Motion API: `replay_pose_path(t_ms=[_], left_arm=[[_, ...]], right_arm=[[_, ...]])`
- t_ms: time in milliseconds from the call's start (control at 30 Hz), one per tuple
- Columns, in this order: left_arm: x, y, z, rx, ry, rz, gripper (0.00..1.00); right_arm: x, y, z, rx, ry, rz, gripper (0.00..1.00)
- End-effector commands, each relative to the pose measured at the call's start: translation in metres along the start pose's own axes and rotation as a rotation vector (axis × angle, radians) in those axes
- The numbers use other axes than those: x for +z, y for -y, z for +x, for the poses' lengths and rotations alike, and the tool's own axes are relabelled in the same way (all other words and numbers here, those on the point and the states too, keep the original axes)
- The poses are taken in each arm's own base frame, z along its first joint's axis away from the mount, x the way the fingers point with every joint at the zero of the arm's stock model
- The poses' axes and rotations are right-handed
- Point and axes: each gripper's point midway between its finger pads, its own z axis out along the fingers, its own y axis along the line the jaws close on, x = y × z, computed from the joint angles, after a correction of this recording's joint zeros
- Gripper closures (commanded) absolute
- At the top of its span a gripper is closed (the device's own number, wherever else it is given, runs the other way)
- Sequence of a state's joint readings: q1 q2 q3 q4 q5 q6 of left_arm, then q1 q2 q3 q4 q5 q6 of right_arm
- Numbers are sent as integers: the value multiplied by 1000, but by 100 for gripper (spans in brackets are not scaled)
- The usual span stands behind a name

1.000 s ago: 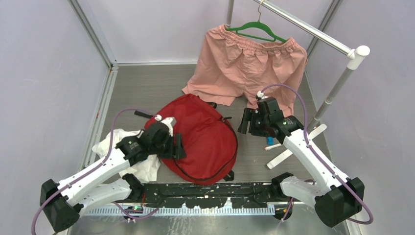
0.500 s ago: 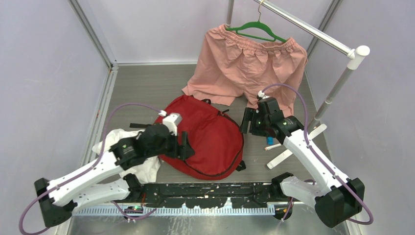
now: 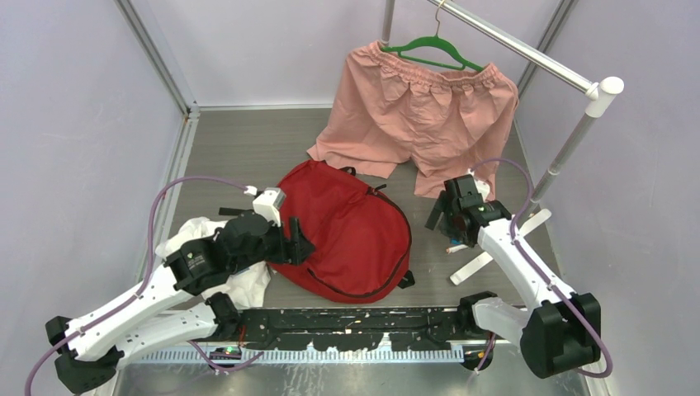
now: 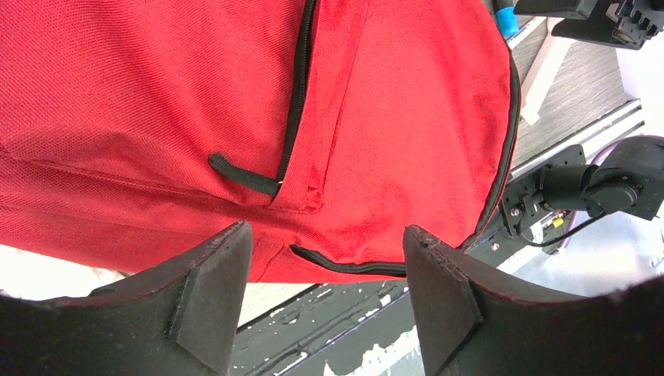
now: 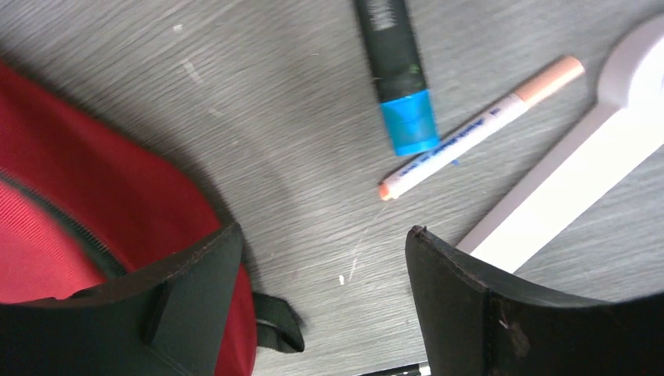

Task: Pack the student bag
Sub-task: Adjust the student bag at the center of the board.

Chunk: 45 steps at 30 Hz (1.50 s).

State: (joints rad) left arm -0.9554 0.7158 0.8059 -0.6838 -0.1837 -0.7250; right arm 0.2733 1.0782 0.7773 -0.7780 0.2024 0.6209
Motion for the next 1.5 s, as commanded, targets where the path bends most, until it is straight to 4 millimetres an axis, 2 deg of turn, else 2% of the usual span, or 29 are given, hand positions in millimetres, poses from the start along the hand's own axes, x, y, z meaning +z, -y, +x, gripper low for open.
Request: replay_pose_path(t_ms=[0,167,300,567,733,933,1133,1267,1467], left_arm=[[-1,1,-3,-6,15,1,29],[1,1,2,-18,13,19,29],[4,2,5,-22,4,26,29],[10,2,15,-1,-42,24,29],[12,7,14,1,-41,50,29],[16,9,15,22,-61,46,29],[23,13,16,17,-73,58,29],[26,14,16,20,-82,52,29],[29,15,18,10,-98,43,29]], right_arm=[[5,17,-21,169,82,48,17],[9,45,-24,282,92,107,14],[14,58,-25,367,81,130,12],[31,59,-11,449,-6,122,14],[29,48,-22,457,12,69,16],[20,7,-29,362,-39,-171,21],[20,-1,-39,292,-28,-211,21],[33,-3,-49,262,-20,-211,21],[62,1,-47,264,-64,-155,21]])
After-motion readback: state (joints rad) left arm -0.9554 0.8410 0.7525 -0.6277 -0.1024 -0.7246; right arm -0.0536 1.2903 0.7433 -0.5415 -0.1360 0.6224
